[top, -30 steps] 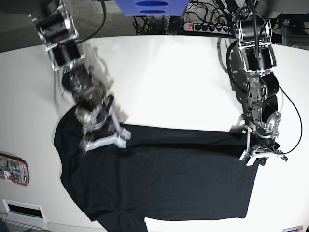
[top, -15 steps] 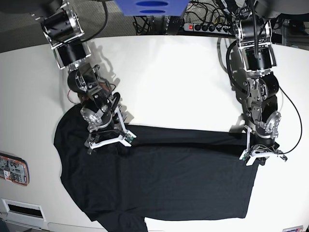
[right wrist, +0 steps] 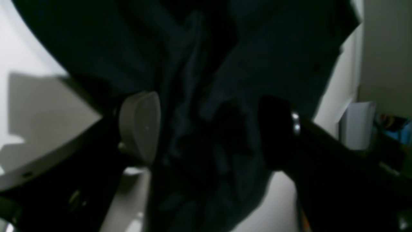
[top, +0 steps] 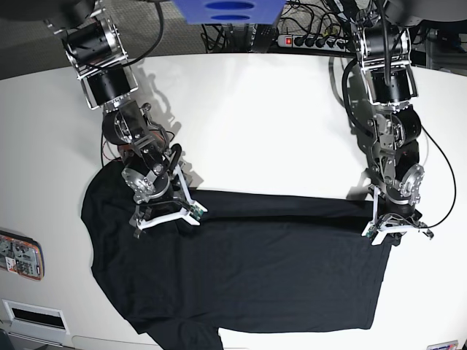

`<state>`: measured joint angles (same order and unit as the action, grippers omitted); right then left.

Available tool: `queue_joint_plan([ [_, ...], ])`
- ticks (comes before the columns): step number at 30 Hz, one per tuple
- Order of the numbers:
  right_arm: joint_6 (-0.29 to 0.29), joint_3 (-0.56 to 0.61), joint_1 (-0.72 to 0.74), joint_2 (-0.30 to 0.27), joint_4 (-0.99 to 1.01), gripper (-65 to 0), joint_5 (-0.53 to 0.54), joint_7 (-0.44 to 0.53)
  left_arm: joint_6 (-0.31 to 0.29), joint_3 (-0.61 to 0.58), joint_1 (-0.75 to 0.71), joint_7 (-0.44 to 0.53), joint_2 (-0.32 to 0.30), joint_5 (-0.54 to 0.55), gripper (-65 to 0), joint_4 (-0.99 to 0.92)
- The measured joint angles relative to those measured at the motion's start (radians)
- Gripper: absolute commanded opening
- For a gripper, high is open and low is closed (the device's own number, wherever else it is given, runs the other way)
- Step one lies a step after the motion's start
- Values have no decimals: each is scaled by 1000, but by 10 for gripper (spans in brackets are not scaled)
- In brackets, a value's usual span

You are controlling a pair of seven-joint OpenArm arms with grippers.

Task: Fold the T-shirt properly
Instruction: 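Shift the right gripper along the held shirt edge, then move the left gripper inward along the shirt edge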

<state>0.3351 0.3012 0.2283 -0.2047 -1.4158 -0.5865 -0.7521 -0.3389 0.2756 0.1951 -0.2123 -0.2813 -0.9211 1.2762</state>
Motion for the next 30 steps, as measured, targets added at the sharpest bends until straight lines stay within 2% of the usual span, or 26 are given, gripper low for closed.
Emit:
queue_joint_plan([
  [5, -5, 0, 6, 0, -82, -189, -8, -2, -7, -26, 76, -8, -12, -3, -650, -165],
  [8, -2, 2, 1, 0, -123, -189, -6, -55, -5, -26, 105, 8, -18, -72, -642, -200],
  [10, -1, 2, 1, -1, -158, -189, -5, -59, -5, -33, 122, 1, -23, -119, -604, -215],
  [13, -5, 2, 2, 0, -230, -189, -6, -63, 2, -93, 142, -3, -29, -169, -627, -233],
  [15, -3, 4, 6, 0, -262, -189, -3, -57, -6, -127, 173, 6, -25, -176, -650, -267],
  [20, -4, 6, 4, 0, -296, -189, -4, -62, -2, -156, 260, 1, -24, -184, -650, -377],
  [29, -6, 6, -20, 0, -298, -189, -13, -63, -2, -175, 276, -3, -24, -190, -650, -402],
  [30, -5, 6, -34, 0, -297, -189, -12, -62, -2, -175, 281, -16, -24, -203, -622, -406],
])
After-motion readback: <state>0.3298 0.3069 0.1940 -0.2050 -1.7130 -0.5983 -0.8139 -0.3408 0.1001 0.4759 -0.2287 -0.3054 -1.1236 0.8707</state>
